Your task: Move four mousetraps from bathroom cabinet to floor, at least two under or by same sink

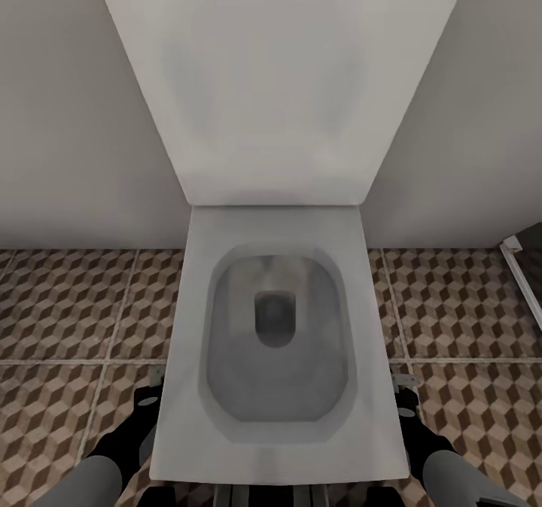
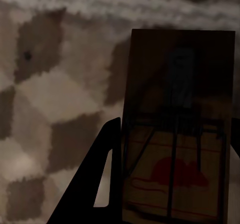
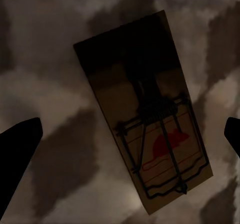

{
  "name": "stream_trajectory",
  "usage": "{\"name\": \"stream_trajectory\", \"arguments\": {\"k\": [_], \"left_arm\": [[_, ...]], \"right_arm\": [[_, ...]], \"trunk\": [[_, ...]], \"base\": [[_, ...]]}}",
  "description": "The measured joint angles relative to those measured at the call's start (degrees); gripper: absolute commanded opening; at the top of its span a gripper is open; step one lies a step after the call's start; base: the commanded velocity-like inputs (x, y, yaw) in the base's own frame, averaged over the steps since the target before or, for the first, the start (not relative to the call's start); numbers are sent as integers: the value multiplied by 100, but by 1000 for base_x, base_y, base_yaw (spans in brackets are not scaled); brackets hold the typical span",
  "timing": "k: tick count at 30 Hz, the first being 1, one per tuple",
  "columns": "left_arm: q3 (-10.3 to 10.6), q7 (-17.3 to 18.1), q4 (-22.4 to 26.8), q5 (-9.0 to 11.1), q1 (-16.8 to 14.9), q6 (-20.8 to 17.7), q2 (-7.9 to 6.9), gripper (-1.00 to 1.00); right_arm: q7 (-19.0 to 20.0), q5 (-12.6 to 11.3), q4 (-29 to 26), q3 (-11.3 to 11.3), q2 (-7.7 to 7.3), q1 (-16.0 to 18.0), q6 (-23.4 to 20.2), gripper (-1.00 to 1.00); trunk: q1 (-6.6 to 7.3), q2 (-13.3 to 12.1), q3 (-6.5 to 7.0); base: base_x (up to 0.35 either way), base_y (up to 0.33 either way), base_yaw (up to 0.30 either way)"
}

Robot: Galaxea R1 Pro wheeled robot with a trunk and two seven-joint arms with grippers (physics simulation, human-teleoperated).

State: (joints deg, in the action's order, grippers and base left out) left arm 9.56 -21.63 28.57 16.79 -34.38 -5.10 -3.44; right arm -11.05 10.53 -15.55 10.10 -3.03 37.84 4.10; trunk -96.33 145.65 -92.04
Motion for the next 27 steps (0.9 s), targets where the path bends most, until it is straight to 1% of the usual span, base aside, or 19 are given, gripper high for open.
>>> {"name": "stream_trajectory", "arguments": {"k": [13,14,15,27], "left_arm": [[26,17,23,103,2,-20,-26,-100],[28,18,24,110,2,-20,-28,100],[13,-30,-111,128,4,-27,-33,100],[7,-31,-118,121,3,-27,-51,100]], "right_arm": [[1,0,0,0,0,0,1,100],[2,0,0,1,0,0,2,100],[7,-2,-1,-5,1,0,3,100],[5,-2,-1,-5,1,0,5,100]], "trunk": [[0,0,0],[0,0,0],[-1,-1,0],[-1,-1,0]], "base": [[0,0,0],[0,0,0],[0,0,0],[0,0,0]]}}
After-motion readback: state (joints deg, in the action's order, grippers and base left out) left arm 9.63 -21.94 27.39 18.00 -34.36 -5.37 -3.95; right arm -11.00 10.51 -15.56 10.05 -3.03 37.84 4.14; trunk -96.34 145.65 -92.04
